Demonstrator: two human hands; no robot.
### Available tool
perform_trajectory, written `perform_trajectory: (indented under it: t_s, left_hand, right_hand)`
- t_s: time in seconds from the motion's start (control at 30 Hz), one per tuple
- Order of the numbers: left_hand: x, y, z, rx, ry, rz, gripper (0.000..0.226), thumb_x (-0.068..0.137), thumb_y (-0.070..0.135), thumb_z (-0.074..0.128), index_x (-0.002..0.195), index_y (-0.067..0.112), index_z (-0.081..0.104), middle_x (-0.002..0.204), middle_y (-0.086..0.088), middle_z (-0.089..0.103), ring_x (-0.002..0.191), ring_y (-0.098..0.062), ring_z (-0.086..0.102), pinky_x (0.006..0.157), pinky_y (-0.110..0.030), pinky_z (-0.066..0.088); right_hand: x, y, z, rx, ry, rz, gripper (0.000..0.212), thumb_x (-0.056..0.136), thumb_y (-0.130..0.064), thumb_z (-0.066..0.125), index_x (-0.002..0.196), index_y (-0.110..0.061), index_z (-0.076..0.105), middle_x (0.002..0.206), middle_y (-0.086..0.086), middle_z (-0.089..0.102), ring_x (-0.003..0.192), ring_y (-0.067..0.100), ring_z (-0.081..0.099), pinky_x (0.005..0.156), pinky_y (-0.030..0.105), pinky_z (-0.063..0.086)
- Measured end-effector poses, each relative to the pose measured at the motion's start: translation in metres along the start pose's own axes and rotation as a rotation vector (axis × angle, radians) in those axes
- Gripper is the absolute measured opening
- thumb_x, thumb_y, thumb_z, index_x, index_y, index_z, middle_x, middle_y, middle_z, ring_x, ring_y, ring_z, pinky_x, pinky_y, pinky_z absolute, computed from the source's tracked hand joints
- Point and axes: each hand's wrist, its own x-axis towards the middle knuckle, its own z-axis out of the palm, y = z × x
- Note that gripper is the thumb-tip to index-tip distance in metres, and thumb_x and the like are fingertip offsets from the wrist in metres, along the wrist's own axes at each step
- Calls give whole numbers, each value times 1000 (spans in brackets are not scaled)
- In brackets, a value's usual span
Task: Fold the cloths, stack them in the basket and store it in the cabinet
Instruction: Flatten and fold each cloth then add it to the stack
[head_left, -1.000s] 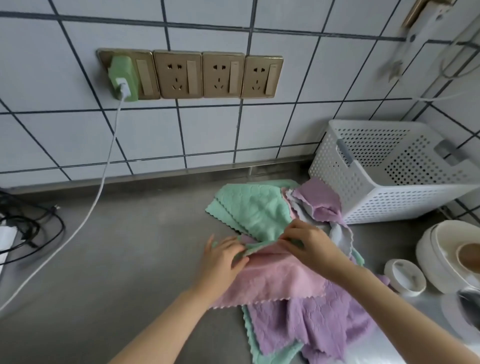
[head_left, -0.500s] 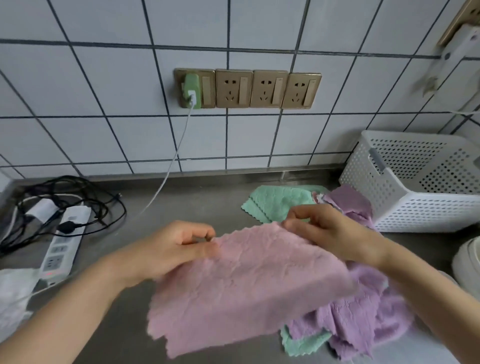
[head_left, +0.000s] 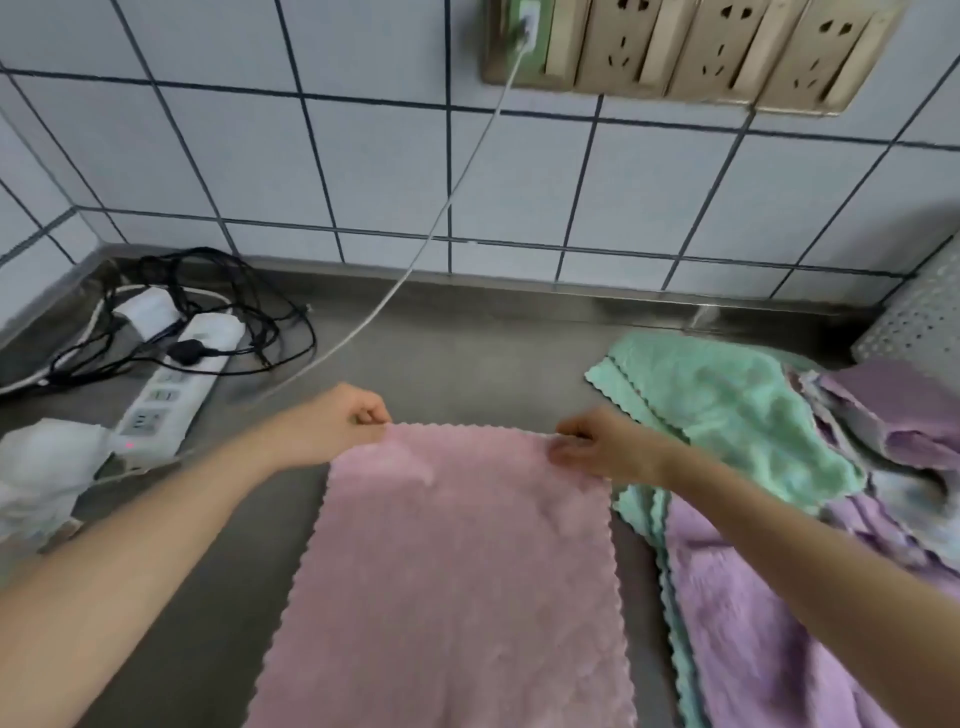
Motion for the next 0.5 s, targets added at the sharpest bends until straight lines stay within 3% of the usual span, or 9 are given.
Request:
perform_trajectory:
  t_s: [0.1,0.17,0.23,0.27,0.37,0.43,0.5]
  left_hand:
    - [7,-19,19,58,278,33,9,84,16,67,77,21,68,75,-4,69,71,-17,61,64,-25,42]
    - [11,-30,28,135,451,82,6,82,13,68,81,18,71,81,-2,70,78,-18,64,69,-25,44]
    - [14,-38,35,211,564,149,14,80,5,67,93,11,71,90,-5,68,83,-23,64,75,-29,47]
    - [14,-41,38,246,605,175,21,79,0,66,99,8,70,93,-7,66,84,-26,64,77,-33,50]
    - [7,-48,43,408,669,277,36,74,-6,66,107,7,66,102,-9,60,92,-29,57,78,-47,52]
    - [-4,-45,50,420,633,358,38,74,-6,65,108,9,67,109,-6,61,99,-26,56,85,-44,51]
    - [-23,-36,60,337,542,398,37,78,-2,61,112,11,67,121,-2,61,110,-21,58,97,-30,44]
  right_hand:
    - [19,6,10,-78,121,6,45,87,-22,60,52,-15,31,51,-2,31,48,12,28,47,24,24]
    - [29,9,13,-129,217,35,46,87,-26,62,52,-15,33,51,0,34,54,19,32,47,22,25]
    - [31,11,16,-174,309,47,34,87,-29,62,59,-14,50,58,1,48,61,21,43,51,25,33]
    - [29,13,17,-206,352,50,22,88,-29,61,73,-13,61,70,3,58,70,22,52,58,28,39]
    - [18,14,27,-447,503,-13,27,90,-24,58,114,-13,61,113,6,58,104,29,54,79,37,47]
    - [8,13,37,-495,600,-179,26,88,-18,60,113,-13,61,115,7,56,106,32,53,79,41,48]
    - [-5,11,47,-417,567,-346,18,87,-15,61,105,-14,64,109,4,56,96,28,57,78,40,50]
